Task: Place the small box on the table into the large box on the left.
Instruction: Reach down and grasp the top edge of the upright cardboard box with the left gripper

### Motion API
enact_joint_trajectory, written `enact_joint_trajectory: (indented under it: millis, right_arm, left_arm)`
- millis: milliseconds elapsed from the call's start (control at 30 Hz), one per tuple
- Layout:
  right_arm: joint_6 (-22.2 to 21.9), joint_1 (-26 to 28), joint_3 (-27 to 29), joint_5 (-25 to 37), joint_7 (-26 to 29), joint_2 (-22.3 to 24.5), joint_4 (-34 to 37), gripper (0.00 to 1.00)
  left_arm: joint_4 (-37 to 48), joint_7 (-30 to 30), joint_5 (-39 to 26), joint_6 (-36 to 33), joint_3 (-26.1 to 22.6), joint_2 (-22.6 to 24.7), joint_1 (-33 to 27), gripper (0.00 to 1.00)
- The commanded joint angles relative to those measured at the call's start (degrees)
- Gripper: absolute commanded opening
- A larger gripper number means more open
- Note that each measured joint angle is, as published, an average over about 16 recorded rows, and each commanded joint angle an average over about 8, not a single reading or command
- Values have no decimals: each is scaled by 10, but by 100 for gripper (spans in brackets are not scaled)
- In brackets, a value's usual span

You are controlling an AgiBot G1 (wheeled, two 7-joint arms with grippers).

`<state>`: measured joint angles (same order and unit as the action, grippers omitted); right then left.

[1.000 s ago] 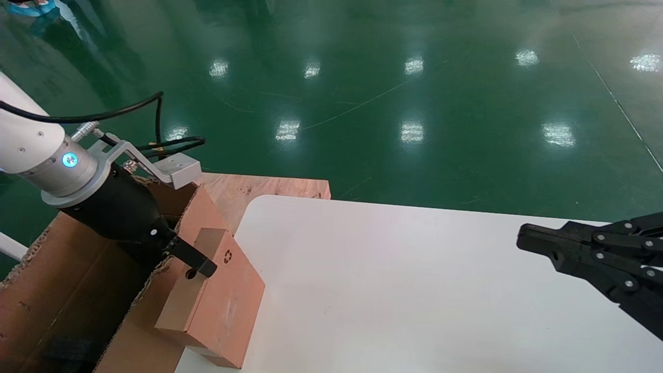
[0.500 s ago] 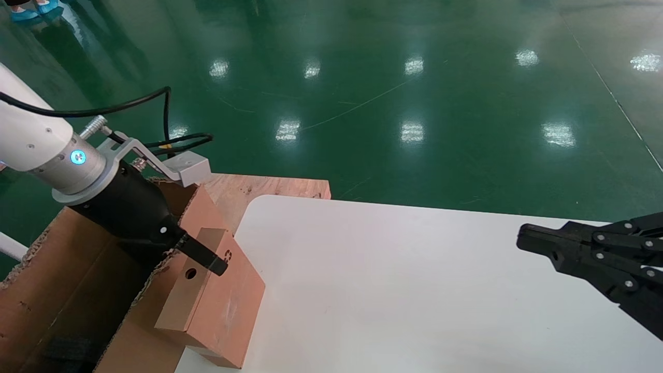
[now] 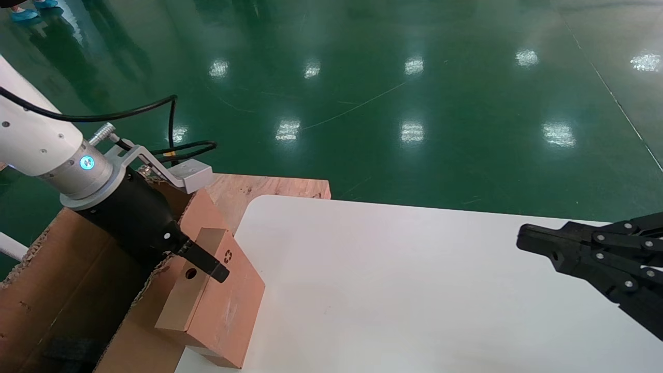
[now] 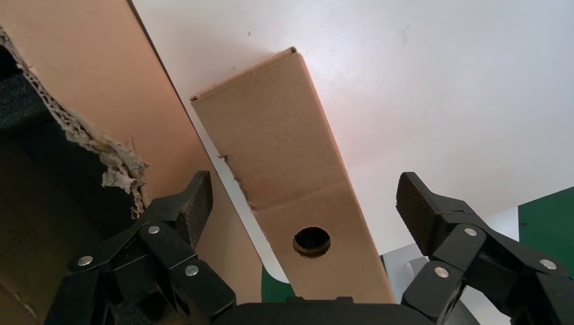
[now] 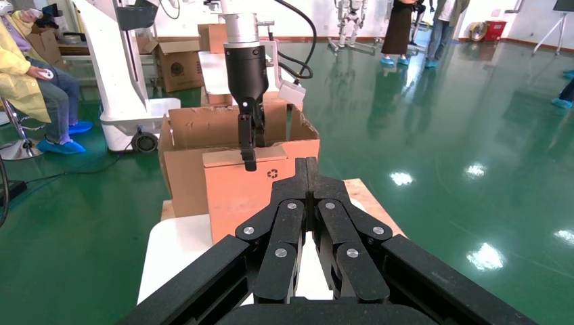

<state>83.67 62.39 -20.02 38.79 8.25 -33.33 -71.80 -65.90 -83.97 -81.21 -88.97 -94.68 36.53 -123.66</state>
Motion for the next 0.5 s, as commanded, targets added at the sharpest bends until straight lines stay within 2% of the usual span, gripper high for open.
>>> enact_joint_trajectory:
  millis: [33, 500]
  right_arm:
    - [0, 0, 0, 0, 0, 0, 0, 0]
    - [0, 0, 0, 0, 0, 0, 0, 0]
  left_arm:
    - [3, 1, 0, -1, -3, 1, 0, 100]
    - [27, 6, 11, 0, -25, 16, 15, 100]
